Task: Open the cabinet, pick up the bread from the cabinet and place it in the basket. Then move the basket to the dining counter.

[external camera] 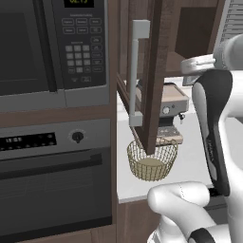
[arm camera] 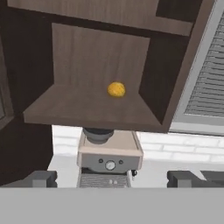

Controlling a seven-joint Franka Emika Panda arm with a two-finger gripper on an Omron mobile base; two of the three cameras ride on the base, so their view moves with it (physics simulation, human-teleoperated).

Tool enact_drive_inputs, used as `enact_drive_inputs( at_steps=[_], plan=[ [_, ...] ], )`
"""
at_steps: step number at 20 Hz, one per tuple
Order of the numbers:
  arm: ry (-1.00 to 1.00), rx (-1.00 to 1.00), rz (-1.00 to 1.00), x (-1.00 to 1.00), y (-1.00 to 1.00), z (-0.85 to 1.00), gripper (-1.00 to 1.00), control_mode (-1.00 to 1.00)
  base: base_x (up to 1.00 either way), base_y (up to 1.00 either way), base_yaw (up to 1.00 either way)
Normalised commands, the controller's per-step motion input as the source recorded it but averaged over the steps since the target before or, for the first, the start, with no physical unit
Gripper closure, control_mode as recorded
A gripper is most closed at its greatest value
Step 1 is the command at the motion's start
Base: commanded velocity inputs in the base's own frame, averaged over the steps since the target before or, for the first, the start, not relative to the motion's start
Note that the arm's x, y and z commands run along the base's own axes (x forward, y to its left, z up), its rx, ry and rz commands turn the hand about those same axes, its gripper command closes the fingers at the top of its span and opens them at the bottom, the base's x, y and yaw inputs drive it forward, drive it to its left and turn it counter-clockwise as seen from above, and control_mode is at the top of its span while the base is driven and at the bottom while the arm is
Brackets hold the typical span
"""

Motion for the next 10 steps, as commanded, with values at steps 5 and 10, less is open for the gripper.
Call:
enact_drive_inputs(
  at_steps=[5,10],
  plan=[
    [0.04,0.17,-0.16,0.31,-0.08,-0.33,-1.0,-1.0,0.0,0.0,0.0],
    [0.06,0.11,-0.08,0.32,-0.05,-0.04,-1.0,-1.0,0.0,0.0,0.0]
  ],
)
